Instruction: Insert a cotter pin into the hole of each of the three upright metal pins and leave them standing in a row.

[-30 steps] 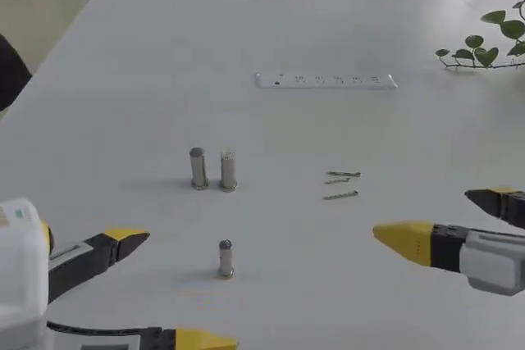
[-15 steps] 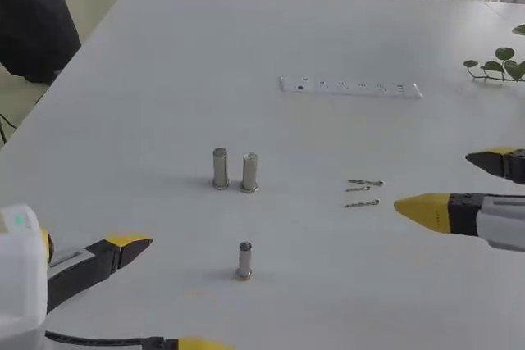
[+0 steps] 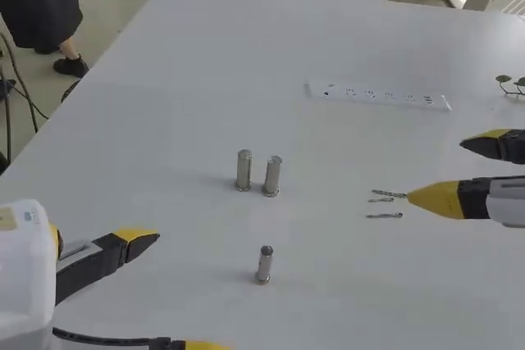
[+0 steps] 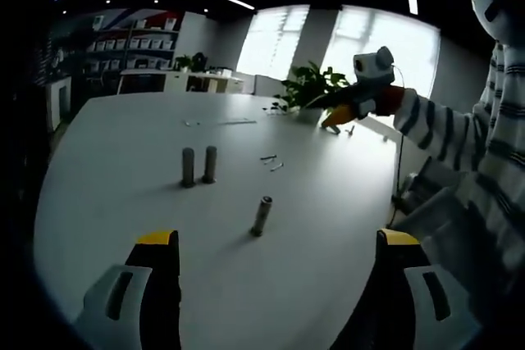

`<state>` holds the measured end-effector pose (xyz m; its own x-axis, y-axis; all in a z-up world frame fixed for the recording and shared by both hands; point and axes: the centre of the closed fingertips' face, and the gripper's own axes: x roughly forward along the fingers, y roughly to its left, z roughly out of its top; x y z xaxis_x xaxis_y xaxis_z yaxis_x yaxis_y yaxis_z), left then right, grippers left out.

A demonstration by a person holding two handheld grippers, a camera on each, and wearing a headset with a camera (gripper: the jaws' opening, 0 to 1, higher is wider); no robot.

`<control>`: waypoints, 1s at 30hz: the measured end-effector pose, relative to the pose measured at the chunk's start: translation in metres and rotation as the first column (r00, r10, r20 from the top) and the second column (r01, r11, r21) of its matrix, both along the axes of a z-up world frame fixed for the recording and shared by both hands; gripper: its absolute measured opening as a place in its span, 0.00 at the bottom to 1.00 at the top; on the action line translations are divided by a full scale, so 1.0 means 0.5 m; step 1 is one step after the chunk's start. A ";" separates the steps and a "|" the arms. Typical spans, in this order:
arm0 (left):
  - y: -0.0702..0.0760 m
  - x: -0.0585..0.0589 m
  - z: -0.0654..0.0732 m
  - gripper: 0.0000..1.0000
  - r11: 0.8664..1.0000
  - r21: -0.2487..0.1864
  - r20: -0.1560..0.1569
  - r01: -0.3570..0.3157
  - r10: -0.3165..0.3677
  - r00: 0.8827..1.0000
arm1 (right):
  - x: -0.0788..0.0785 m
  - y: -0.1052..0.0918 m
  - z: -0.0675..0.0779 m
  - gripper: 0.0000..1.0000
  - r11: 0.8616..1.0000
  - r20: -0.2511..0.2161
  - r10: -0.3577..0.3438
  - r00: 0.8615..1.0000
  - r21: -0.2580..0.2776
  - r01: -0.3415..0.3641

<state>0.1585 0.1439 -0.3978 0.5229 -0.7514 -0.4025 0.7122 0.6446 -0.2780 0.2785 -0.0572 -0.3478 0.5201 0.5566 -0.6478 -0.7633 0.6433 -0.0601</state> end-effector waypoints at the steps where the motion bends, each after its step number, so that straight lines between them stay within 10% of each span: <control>1: 0.000 0.001 0.001 0.99 1.000 -0.003 -0.001 -0.002 0.002 1.000 | 0.003 0.002 -0.003 0.64 1.000 -0.003 0.005 1.000 -0.003 -0.005; 17: 0.016 -0.004 0.005 0.99 0.999 -0.009 0.000 -0.043 0.043 0.999 | 0.039 0.025 -0.066 0.58 0.962 -0.065 0.192 0.979 -0.187 -0.201; 30: 0.023 0.000 0.009 0.96 0.997 -0.021 -0.006 -0.068 0.068 0.998 | 0.072 -0.001 -0.133 0.51 0.859 -0.106 0.291 0.951 -0.408 -0.309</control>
